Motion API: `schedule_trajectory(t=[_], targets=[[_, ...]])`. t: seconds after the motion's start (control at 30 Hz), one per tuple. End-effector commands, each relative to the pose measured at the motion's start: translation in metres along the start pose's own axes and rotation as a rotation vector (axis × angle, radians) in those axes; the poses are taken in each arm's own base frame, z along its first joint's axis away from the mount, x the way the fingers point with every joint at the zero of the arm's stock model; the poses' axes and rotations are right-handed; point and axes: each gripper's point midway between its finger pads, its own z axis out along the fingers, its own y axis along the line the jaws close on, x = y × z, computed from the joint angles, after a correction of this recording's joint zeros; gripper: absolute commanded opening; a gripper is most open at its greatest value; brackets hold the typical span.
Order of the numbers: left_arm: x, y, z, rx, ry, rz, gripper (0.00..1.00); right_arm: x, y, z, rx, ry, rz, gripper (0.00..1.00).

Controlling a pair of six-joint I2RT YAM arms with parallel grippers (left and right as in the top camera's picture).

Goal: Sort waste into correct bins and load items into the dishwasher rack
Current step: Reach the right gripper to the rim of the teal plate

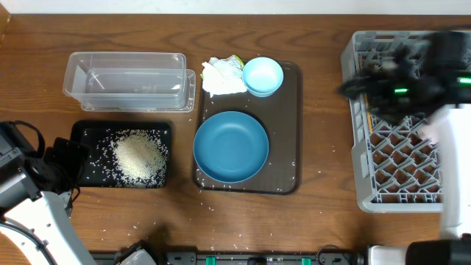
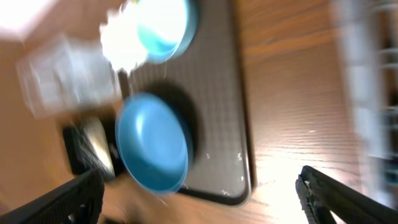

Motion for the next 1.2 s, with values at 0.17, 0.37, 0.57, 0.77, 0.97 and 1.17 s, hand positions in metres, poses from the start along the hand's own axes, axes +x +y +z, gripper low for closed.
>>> schedule_trajectory(t=[0.17, 0.37, 0.57, 0.77, 0.97, 1.17], targets=[[-0.003, 0.002, -0.001, -0.011, -0.008, -0.013, 0.98, 0.076, 0.092, 0.078, 0.180, 0.085, -0.573, 0.99], [-0.003, 0.002, -0.001, -0.011, -0.008, -0.013, 0.98, 0.127, 0.176, 0.119, 0.052, 0.025, -0.826, 0.99], [-0.003, 0.002, -0.001, -0.012, -0.009, -0.013, 0.98, 0.184, 0.187, 0.177, 0.089, 0.118, -0.955, 0.87], [-0.003, 0.002, -0.001, -0.012, -0.008, -0.013, 0.98, 0.219, 0.163, 0.234, 0.218, 0.200, -1.035, 0.84], [-0.003, 0.002, -0.001, -0.012, -0.009, -0.013, 0.98, 0.232, 0.150, 0.253, 0.252, 0.247, -1.052, 0.68], [-0.003, 0.002, -0.001, -0.012, -0.008, -0.013, 0.98, 0.235, 0.141, 0.263, 0.274, 0.271, -1.052, 0.57]])
